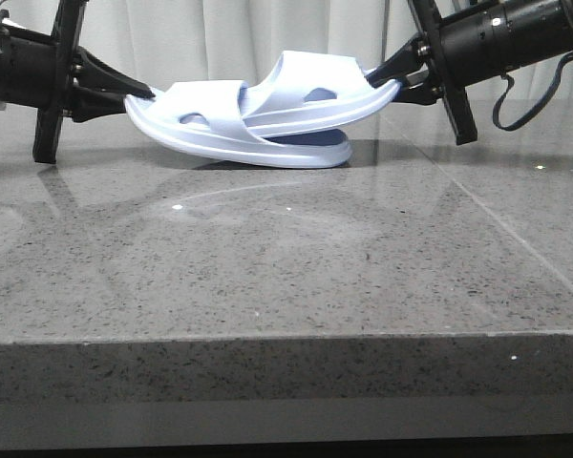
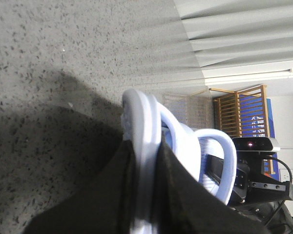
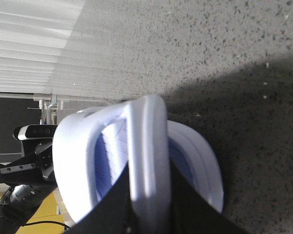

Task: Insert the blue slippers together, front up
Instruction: 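Push the right-held slipper's toe into the left-held slipper, stacking them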

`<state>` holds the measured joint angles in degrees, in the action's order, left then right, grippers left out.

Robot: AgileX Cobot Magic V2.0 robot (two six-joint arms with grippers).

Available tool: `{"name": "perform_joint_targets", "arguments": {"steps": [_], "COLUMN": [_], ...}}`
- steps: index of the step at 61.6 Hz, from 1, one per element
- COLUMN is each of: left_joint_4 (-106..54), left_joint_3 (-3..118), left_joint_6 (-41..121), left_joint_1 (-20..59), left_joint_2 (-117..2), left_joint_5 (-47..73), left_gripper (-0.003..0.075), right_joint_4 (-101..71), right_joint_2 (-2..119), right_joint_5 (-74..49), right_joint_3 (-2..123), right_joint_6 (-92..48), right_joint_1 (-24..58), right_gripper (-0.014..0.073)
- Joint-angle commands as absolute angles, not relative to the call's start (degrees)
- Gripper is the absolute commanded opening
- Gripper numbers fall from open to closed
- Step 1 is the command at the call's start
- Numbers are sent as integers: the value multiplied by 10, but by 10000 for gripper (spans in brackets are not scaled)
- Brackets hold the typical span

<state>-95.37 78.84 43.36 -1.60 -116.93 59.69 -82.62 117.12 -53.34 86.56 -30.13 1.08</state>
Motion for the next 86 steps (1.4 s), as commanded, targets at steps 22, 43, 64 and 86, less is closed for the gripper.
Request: {"name": "perform_joint_targets", "arguments": {"steps": [22,43,64,86], "left_joint_4": [-1004,-1002,-975,-911], "left_joint_3": [802,802,802,802], "left_joint_6": [428,428,428,428], "left_joint_1": [12,12,-3,-44], "left_joint_2": [-1140,-1140,-1140,-1140], "left_joint_5": [707,709,712,727], "left_gripper": [-20,-20,-20,198], "right_joint_4": [-881,-898,-894,-886], "right_joint_2": [1139,1148,1148,1148], "right_joint_5": [-620,-637,-635,-643], "right_joint_3": [878,878,878,878], "right_joint_6": [-306,-306,-306,-306], "right_joint_1": [46,52,46,27], "right_gripper": [-108,-108,-54,354]}}
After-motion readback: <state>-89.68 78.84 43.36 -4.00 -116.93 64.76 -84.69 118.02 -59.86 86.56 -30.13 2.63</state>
